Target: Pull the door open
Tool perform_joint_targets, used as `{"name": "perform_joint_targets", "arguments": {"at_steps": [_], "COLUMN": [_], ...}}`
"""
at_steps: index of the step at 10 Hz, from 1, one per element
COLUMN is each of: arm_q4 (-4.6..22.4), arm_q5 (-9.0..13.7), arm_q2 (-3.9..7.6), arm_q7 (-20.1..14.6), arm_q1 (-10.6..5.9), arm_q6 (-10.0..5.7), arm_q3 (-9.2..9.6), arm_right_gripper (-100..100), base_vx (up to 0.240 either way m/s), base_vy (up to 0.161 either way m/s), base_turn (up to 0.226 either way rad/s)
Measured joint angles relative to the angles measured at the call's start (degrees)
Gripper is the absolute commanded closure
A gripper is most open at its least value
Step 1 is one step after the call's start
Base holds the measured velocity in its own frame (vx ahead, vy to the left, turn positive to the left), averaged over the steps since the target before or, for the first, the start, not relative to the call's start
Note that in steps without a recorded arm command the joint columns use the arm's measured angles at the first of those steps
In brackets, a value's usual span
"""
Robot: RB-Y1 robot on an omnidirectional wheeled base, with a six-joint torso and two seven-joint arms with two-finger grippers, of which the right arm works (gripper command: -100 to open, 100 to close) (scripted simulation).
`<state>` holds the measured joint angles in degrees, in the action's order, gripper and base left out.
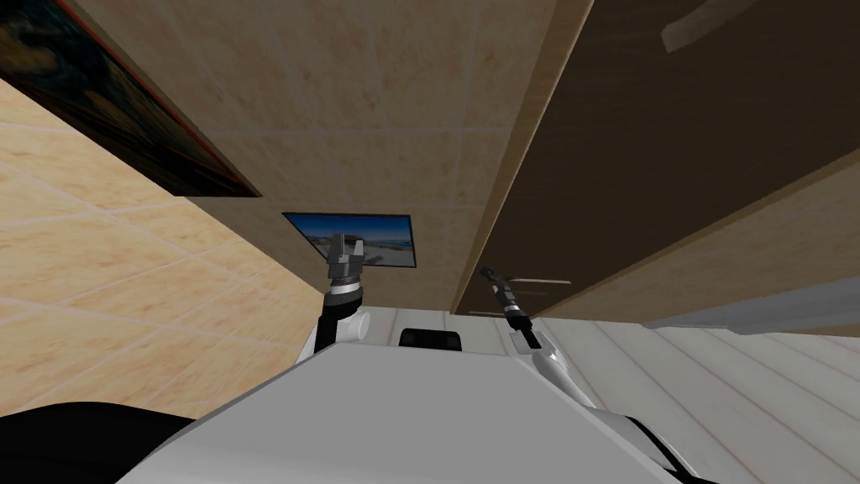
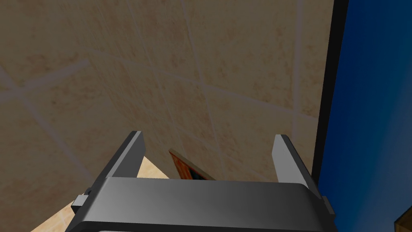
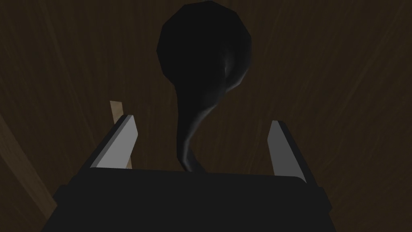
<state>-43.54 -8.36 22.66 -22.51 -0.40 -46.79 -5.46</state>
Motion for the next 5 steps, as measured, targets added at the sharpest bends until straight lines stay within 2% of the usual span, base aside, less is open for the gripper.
{"name": "perform_joint_targets", "arguments": {"at_steps": [1, 2, 3, 5], "arm_q4": [1.9, 1.7, 1.6, 1.7], "arm_q5": [0.5, 0.9, 0.9, 0.9], "arm_q2": [0.53, 1.20, 1.28, 1.22], "arm_q7": [0.0, -0.3, -0.4, -0.4], "arm_q1": [-0.41, 0.02, 0.05, -0.05], "arm_q6": [-0.99, -1.12, -1.07, -1.08], "arm_q3": [-0.75, -1.22, -1.27, -1.29], "arm_right_gripper": [-100, -100, 100, 100], "base_vx": [0.204, 0.093, -0.014, -0.029], "base_vy": [0.000, -0.006, 0.000, -0.001], "base_turn": [0.133, 0.021, -0.016, 0.001]}}
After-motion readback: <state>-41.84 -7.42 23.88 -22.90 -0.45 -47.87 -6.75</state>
